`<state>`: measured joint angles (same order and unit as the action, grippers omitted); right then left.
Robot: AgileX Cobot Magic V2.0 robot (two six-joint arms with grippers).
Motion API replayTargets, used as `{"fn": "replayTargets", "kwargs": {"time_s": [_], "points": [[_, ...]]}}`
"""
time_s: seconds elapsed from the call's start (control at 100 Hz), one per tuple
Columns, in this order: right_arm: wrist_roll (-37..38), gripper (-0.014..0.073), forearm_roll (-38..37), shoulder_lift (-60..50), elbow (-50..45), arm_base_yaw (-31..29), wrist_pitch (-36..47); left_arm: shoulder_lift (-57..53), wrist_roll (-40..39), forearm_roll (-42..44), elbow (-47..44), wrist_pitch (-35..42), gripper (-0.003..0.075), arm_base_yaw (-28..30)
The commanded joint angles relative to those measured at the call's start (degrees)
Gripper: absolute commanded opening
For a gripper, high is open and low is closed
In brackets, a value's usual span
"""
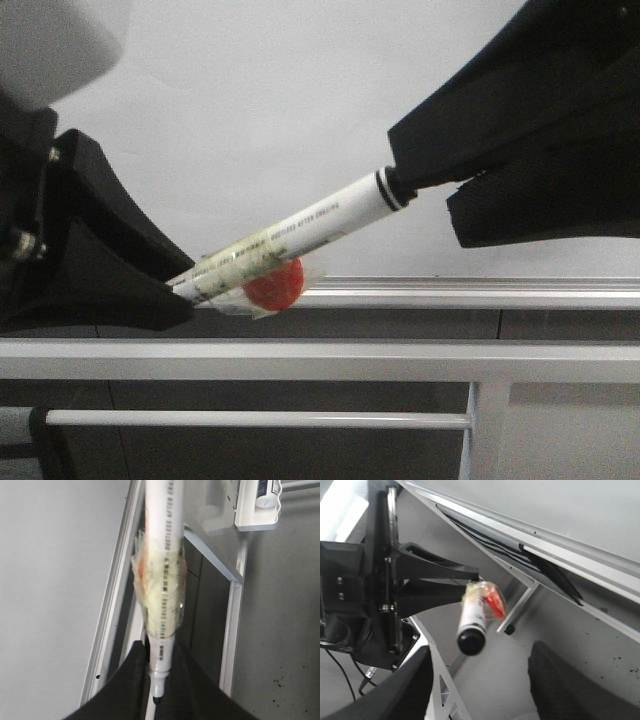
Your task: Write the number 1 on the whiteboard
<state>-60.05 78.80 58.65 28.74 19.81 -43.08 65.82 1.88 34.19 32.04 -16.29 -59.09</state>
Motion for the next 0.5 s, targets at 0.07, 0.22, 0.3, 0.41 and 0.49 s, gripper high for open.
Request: {"fn": "replayTargets", "kwargs": {"time_s": [0.07, 0.22, 0.3, 0.41, 0.49], "points": [[-2.86, 0.0385, 4.5, -0.1, 1.8, 0.54, -1.66, 0.7, -0.41, 0.49, 1.84, 2.09, -0.002, -0.91], [-2.86, 0.0385, 4.5, -0.1, 1.8, 0.54, -1.18, 0.83, -0.41, 0.6, 3.71, 2.39, -0.002, -2.03], [-2.96, 0.0385, 4.5, -0.1, 1.8, 0.54, -0.9, 0.83, -0.41, 0.6, 4.82, 2.29, -0.002, -2.28], [-2.96, 0.0385, 4.5, -0.1, 1.8, 0.54, -0.9, 0.83, -0.41, 0.49, 5.8, 1.73, -0.002, -2.28], [-2.96, 0.0385, 4.5, -0.1, 1.8, 0.54, -0.63, 0.83, -0.41, 0.35, 5.8, 1.87, -0.002, -2.82]]}}
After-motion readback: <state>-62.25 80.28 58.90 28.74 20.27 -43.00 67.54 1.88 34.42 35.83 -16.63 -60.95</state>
